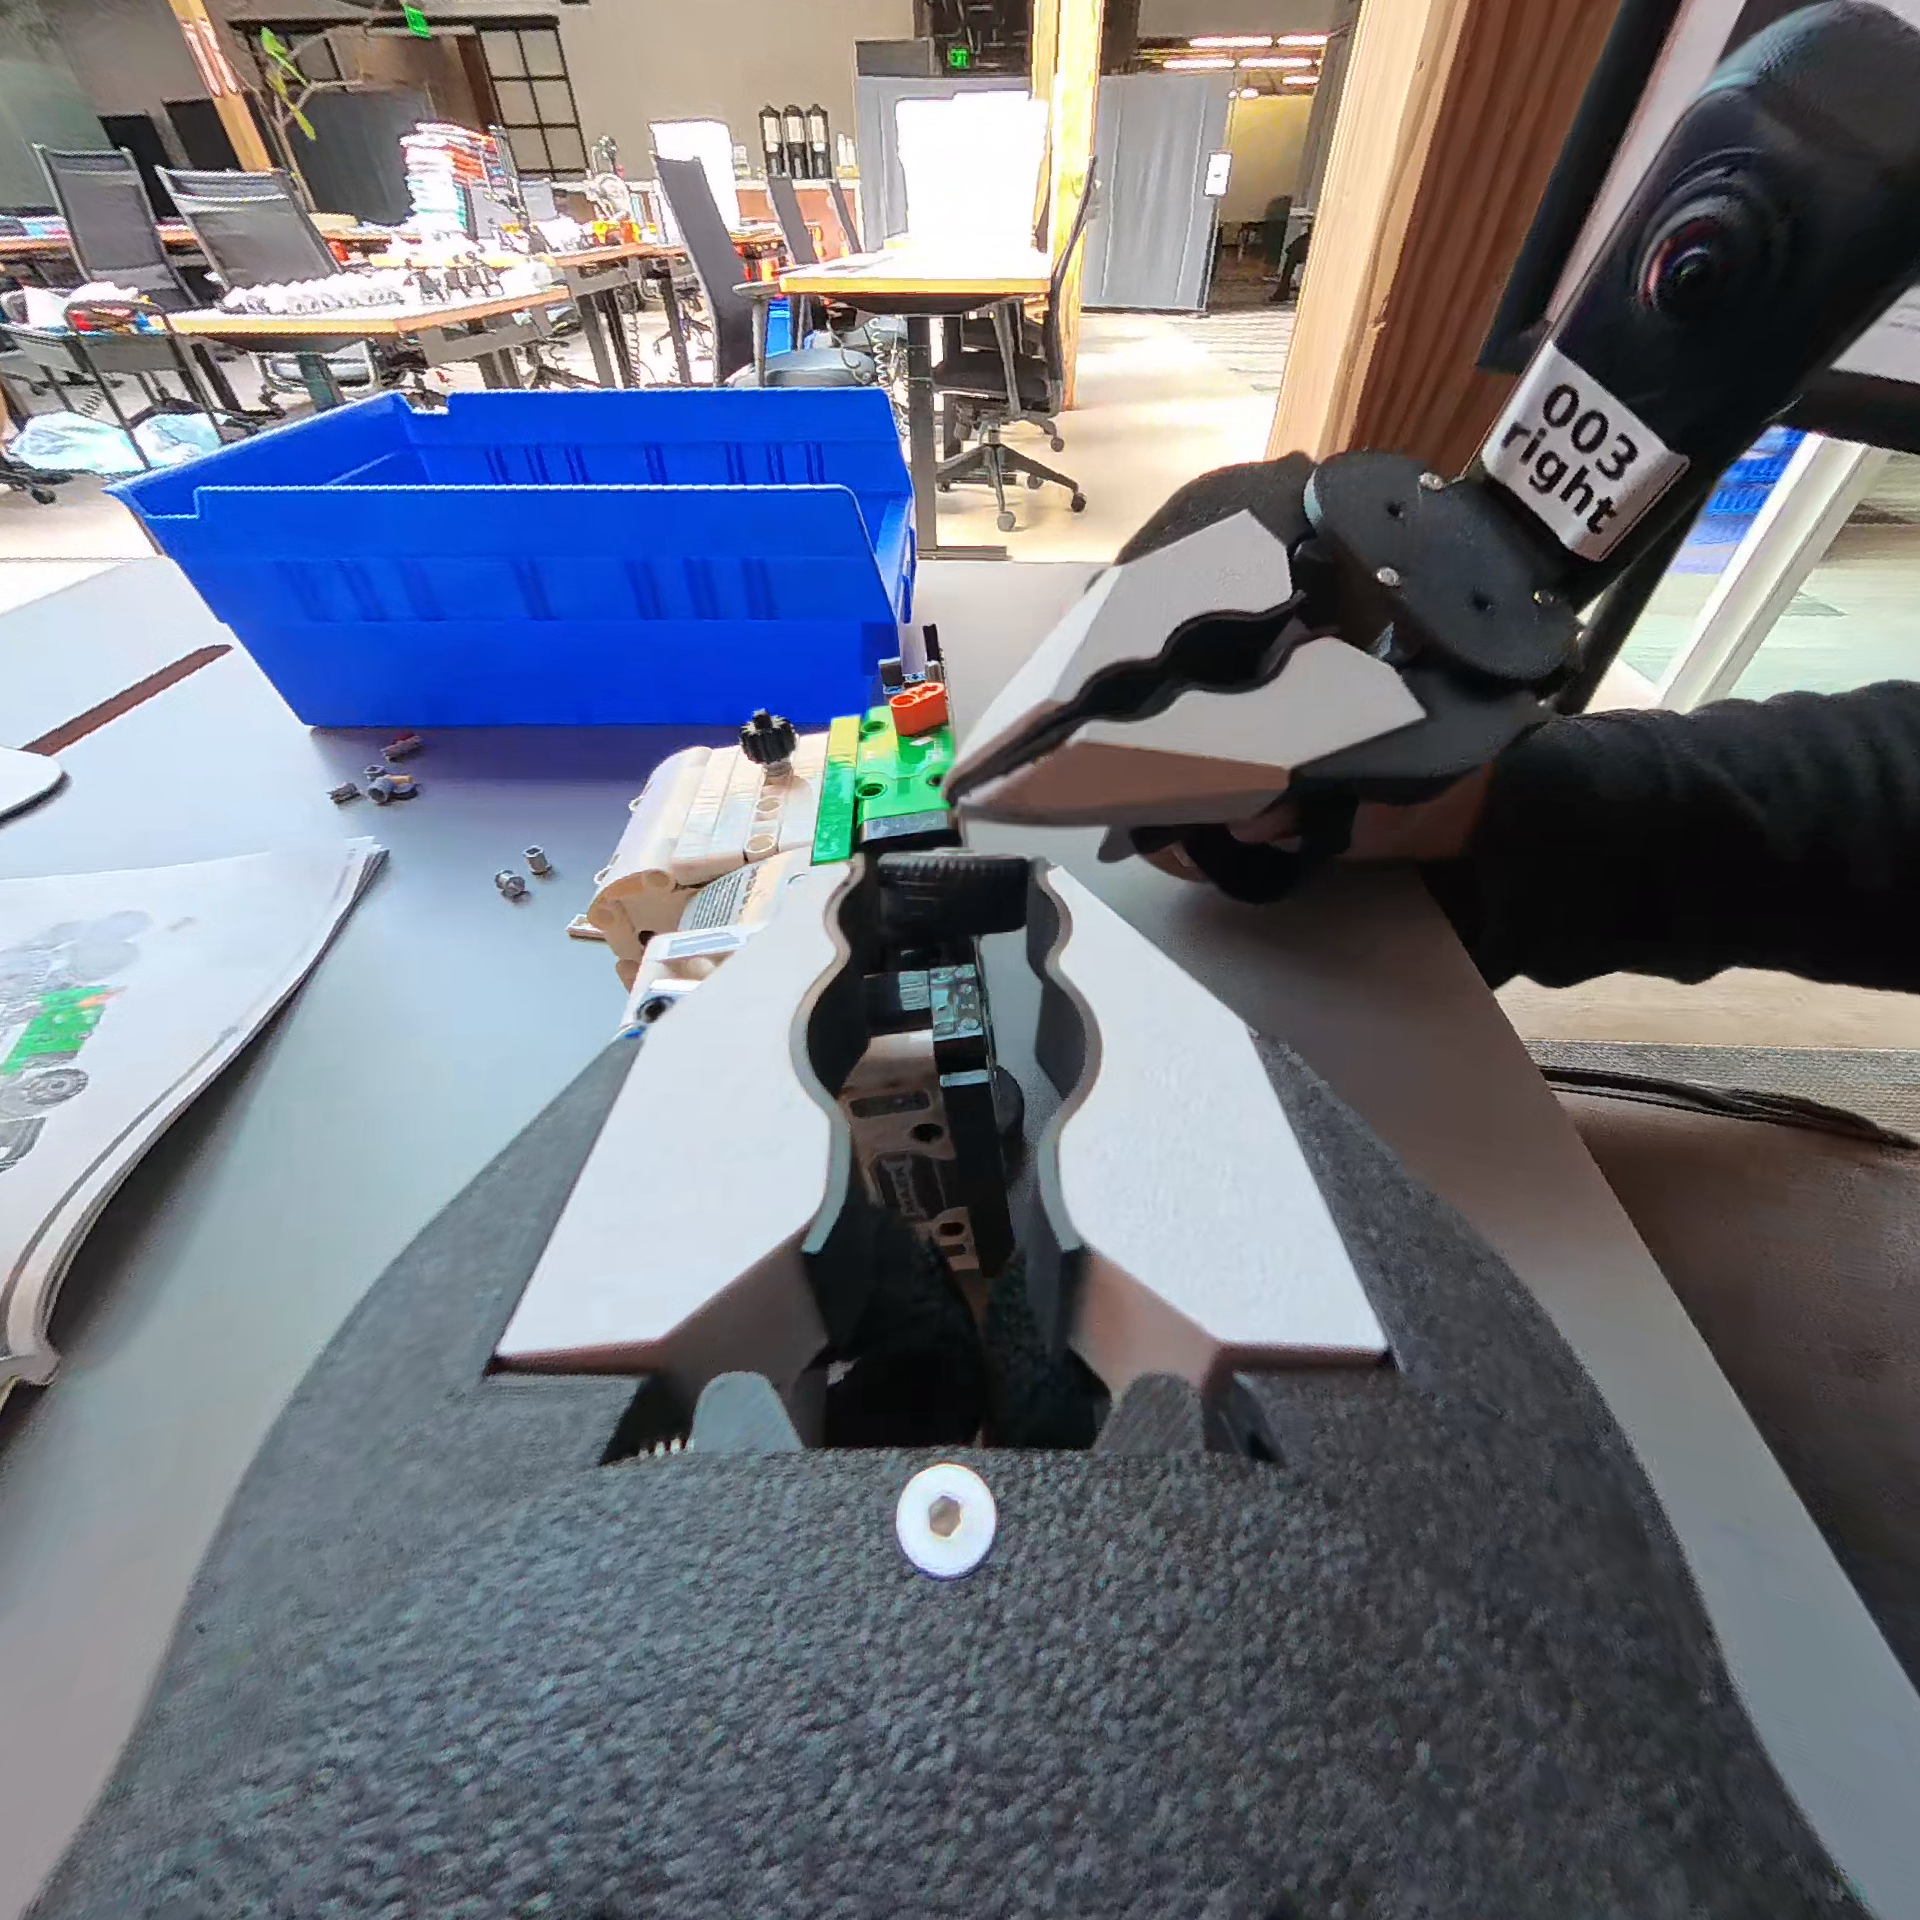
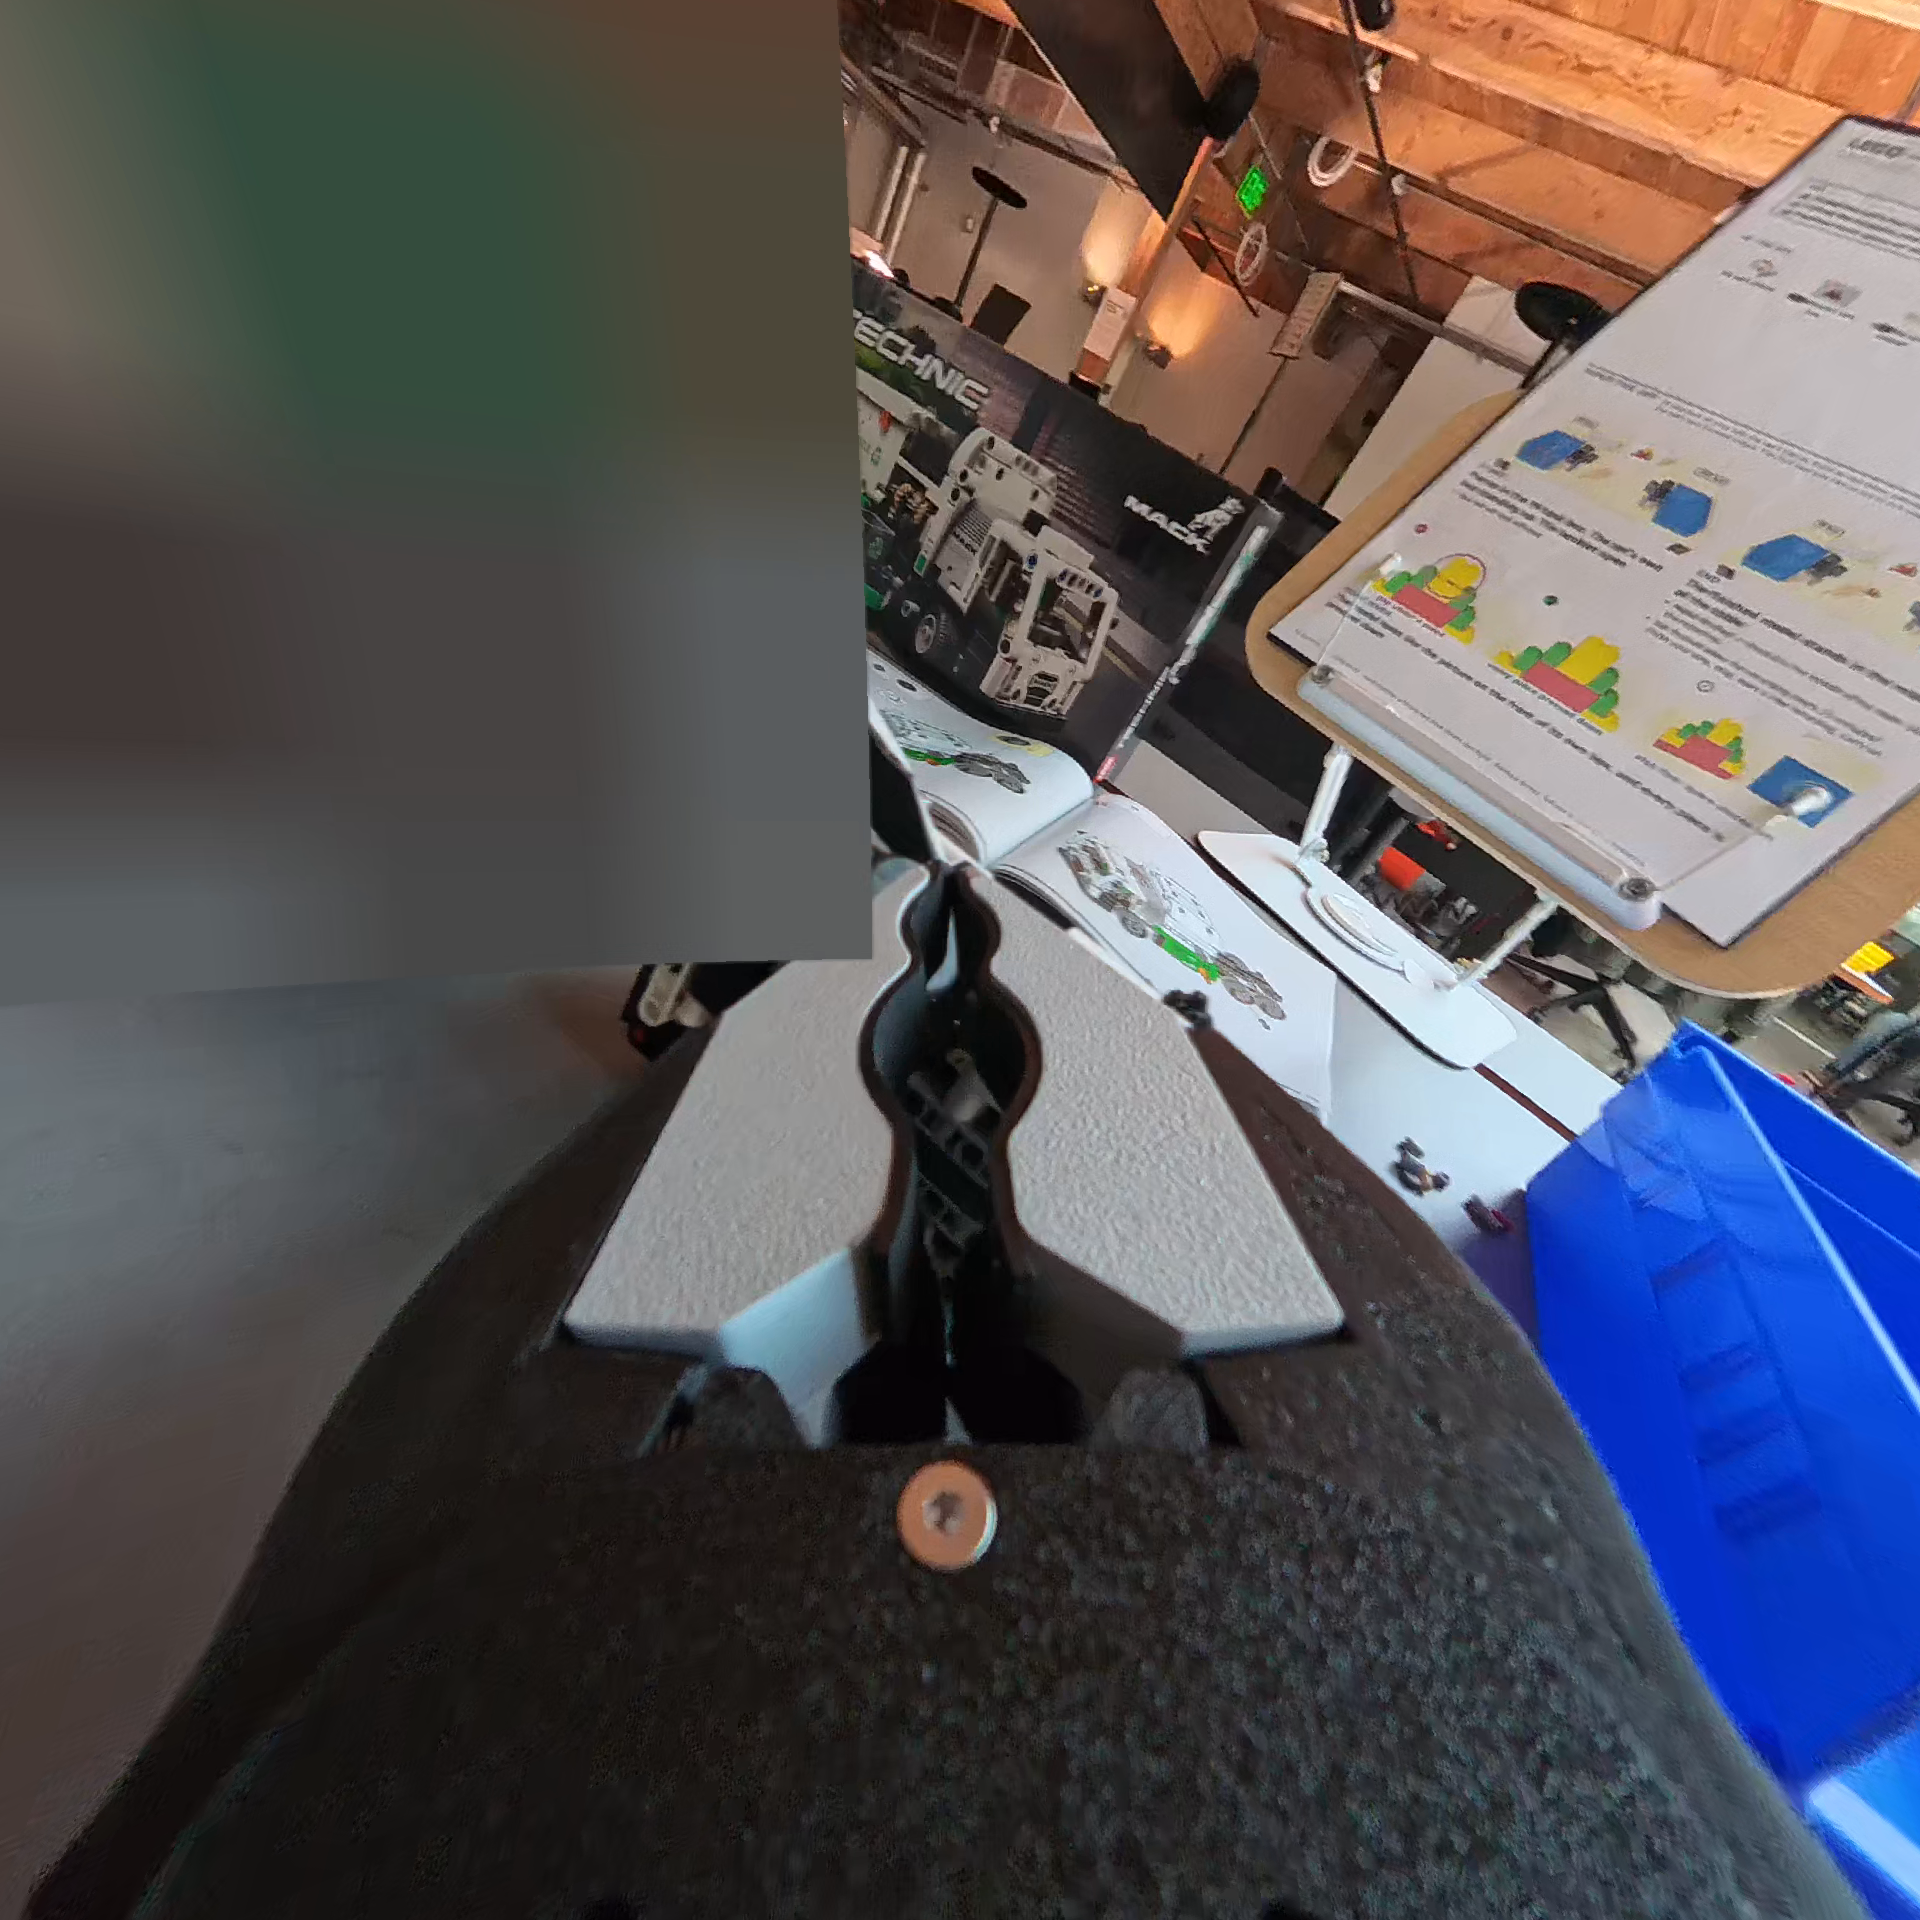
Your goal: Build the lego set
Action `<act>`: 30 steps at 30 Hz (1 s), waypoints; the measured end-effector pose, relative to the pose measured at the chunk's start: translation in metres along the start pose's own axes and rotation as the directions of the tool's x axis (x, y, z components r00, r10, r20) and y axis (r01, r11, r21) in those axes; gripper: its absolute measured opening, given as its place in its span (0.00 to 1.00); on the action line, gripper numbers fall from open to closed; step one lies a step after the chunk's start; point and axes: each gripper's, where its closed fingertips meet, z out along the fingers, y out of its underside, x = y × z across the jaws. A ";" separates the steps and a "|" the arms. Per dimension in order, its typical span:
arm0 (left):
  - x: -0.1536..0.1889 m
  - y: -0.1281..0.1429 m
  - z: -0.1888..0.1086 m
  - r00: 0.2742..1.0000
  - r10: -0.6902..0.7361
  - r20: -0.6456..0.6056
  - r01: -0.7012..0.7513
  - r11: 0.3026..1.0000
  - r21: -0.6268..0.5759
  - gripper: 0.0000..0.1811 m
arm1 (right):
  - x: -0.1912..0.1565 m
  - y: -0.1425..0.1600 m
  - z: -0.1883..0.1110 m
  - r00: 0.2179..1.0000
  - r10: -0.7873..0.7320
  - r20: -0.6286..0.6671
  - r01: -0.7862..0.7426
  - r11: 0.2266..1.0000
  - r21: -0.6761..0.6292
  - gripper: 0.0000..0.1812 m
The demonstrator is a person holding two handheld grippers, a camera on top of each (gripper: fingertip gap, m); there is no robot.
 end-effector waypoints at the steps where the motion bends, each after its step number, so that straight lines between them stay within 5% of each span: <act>1: 0.001 0.001 0.001 1.000 -0.002 -0.009 0.002 1.000 -0.005 0.14 | -0.008 0.000 0.002 0.999 -0.019 0.036 0.019 1.000 0.004 0.00; 9: -0.010 -0.002 -0.001 0.998 -0.029 0.047 0.028 1.000 0.014 0.13 | -0.003 -0.001 -0.008 0.993 -0.103 -0.060 0.102 0.995 -0.013 0.00; 13: -0.017 -0.004 -0.004 0.994 -0.101 0.042 0.099 0.994 0.041 0.12 | -0.010 0.019 -0.004 0.975 -0.211 -0.068 0.199 0.969 -0.147 0.15; 17: -0.016 -0.005 -0.005 0.994 -0.102 0.031 0.100 0.994 0.047 0.09 | -0.006 0.014 0.007 0.960 -0.253 -0.121 0.237 0.963 -0.131 0.13; 18: -0.014 -0.007 -0.005 0.995 -0.094 0.025 0.092 0.994 0.057 0.01 | -0.004 0.011 0.008 0.965 -0.231 -0.125 0.218 0.970 -0.111 0.11; 23: -0.014 -0.007 -0.006 0.997 -0.073 0.038 0.070 0.996 0.062 0.00 | -0.001 0.014 0.013 0.957 -0.253 -0.144 0.235 0.963 -0.132 0.09; 30: -0.026 -0.017 -0.022 0.997 -0.057 0.052 0.052 0.994 0.100 0.26 | 0.002 0.012 0.010 0.976 -0.179 -0.127 0.166 0.980 -0.106 0.08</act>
